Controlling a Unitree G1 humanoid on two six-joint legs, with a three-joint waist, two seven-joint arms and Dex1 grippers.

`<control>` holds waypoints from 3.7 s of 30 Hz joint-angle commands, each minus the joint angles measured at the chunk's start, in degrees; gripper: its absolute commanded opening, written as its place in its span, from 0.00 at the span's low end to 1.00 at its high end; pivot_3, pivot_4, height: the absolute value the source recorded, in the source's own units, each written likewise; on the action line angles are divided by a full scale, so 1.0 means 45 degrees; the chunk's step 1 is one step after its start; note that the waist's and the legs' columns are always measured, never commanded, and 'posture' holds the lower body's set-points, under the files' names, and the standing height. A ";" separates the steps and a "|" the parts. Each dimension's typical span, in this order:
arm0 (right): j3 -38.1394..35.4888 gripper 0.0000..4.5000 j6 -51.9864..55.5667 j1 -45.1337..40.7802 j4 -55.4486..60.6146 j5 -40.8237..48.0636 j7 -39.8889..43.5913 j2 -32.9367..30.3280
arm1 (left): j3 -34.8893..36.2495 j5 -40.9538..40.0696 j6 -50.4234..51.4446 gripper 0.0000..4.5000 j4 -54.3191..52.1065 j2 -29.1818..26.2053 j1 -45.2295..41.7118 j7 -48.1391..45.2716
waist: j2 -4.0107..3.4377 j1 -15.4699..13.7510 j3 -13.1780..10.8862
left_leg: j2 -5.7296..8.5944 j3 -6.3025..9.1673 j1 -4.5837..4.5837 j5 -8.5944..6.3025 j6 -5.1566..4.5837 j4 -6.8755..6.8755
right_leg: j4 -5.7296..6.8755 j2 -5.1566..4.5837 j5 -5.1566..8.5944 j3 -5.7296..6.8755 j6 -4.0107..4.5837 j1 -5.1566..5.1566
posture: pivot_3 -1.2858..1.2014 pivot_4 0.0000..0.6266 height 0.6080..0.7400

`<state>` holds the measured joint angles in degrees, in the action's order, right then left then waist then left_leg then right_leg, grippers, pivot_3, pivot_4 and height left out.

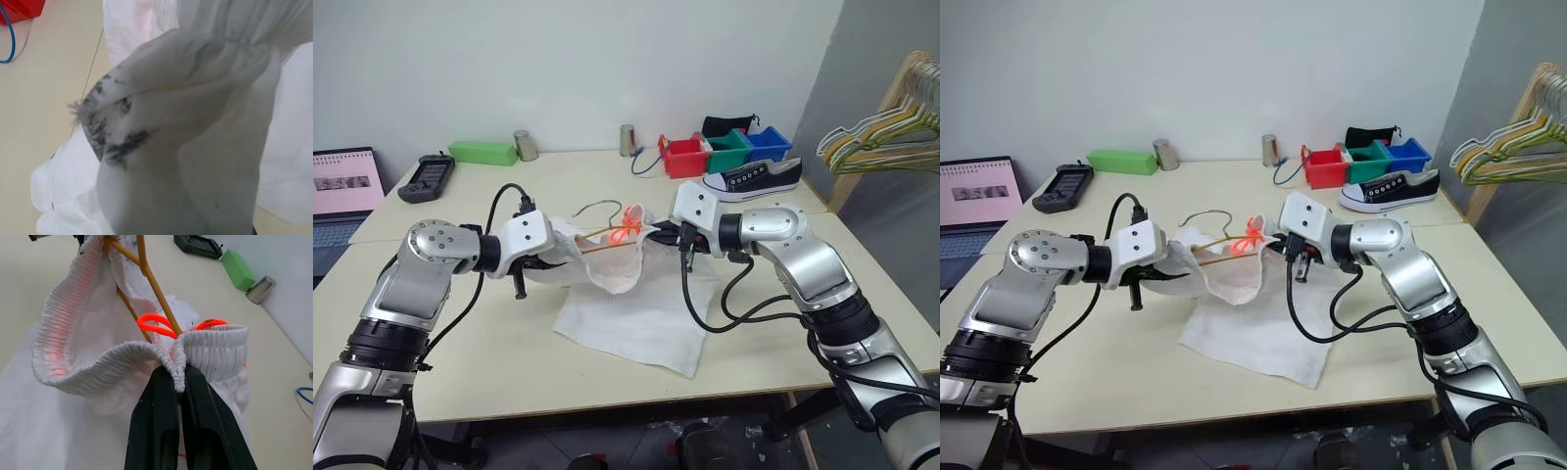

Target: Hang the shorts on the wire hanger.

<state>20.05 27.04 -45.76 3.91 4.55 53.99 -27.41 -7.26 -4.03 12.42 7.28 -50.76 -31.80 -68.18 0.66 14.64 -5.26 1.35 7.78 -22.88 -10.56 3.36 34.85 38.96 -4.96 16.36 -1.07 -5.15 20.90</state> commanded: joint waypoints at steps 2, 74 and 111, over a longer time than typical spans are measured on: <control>-0.0486 0.28 -0.0133 -0.0487 0.0196 0.0231 0.0569 -0.0390 | 0.0173 -0.0095 -0.0244 0.00 -0.0633 -0.0068 -0.0052 -0.0042 | 0.0000 -0.0008 0.0000 | 0.0000 0.0001 0.0000 0.0000 0.0000 0.0000 | 0.0000 0.0000 0.0000 0.0001 0.0000 -0.0002 | 0.43 0.02 1.00; 0.1093 0.00 -0.6149 -0.2045 -0.6635 -0.5071 0.1607 -0.0699 | 0.1201 -0.1265 0.0023 0.57 -0.2395 -0.0449 0.0175 -0.0183 | -0.0003 -0.0047 -0.0003 | 0.0005 0.0007 0.0014 0.0009 0.0012 0.0001 | 0.0003 0.0004 -0.0001 -0.0003 0.0001 -0.0019 | 0.44 0.00 1.00; -1.0833 0.00 1.1743 0.6125 0.3140 0.0567 -0.4793 -0.1327 | -0.0442 -0.3383 0.1757 0.98 -0.3261 0.6849 -0.1468 0.3946 | -0.0144 0.1330 0.0161 | 0.0013 -0.0046 0.0006 0.0008 0.0008 0.0027 | -0.0071 -0.0021 0.0006 0.0005 -0.0007 -0.0088 | 0.32 0.00 1.00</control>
<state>-24.74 78.00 -17.88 14.26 6.16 34.43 -33.26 -8.87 -19.50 22.47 -8.25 -21.10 -36.00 -50.67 0.01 20.63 -4.54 1.41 7.58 -22.85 -10.53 3.39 34.96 38.64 -5.06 16.42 -1.04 -5.22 20.50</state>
